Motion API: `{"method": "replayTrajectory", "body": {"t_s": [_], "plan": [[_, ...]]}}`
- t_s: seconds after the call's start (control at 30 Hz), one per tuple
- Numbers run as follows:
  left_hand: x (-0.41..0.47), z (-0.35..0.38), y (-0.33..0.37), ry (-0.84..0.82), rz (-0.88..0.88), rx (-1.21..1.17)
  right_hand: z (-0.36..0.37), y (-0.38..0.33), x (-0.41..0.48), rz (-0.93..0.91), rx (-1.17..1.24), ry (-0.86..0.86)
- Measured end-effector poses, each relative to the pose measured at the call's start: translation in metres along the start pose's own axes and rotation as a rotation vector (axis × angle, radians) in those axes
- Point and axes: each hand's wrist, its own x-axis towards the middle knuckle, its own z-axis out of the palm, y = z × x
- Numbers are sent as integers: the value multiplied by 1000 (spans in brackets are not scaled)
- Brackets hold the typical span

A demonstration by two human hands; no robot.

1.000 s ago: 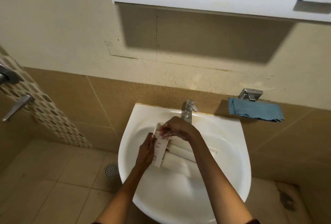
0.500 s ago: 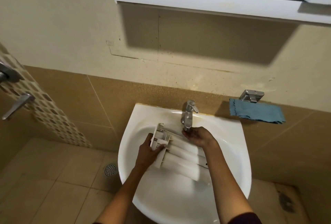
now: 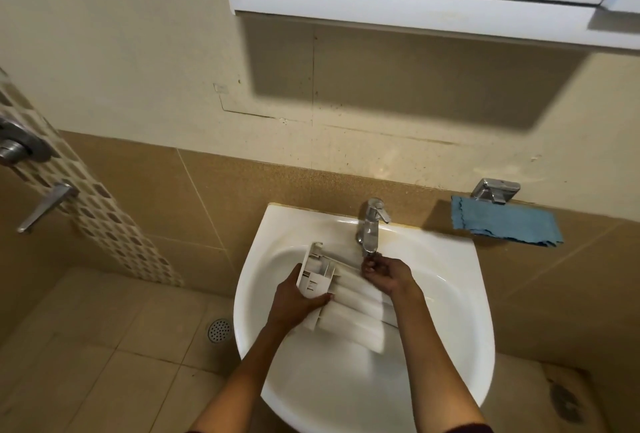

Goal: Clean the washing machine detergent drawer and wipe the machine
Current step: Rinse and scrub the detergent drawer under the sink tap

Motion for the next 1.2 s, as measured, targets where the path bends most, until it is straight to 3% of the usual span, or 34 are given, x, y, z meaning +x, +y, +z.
{"method": "replayTrajectory", "body": {"t_s": [0.1, 0.2, 0.33, 0.5, 0.7, 0.8, 0.9, 0.97, 1.03, 1.13, 1.2], "plan": [[-1, 1, 0, 8, -9, -10, 3, -4, -5, 75, 224, -60], [-1, 1, 0, 13, -4, 1, 3, 2, -22, 57, 140, -205], [-1, 2, -2, 2, -5, -8, 37, 7, -50, 76, -235, -346], [-5, 4, 4, 57, -83, -84, 90, 18, -78, -111, -1135, -499], [-5, 2, 9, 41, -69, -22, 104, 9, -56, -511, -1521, -353], [-6, 1, 11, 38, -36, 11, 74, -4, -34, -543, -1730, -181], [-6, 0, 12, 44, -9, -28, 32, -20, -19, -508, -1567, 96], [-3, -1, 11, 62, 21, -76, 14, -28, -13, -426, -1377, 157], [-2, -3, 13, 39, 13, -107, 6, -30, -4, -314, -991, 95], [0, -6, 18, -8, -26, -117, 3, -21, 4, -35, -186, -49], [2, -9, 24, -27, -83, -129, 6, -15, 12, 36, -27, -44]]}}
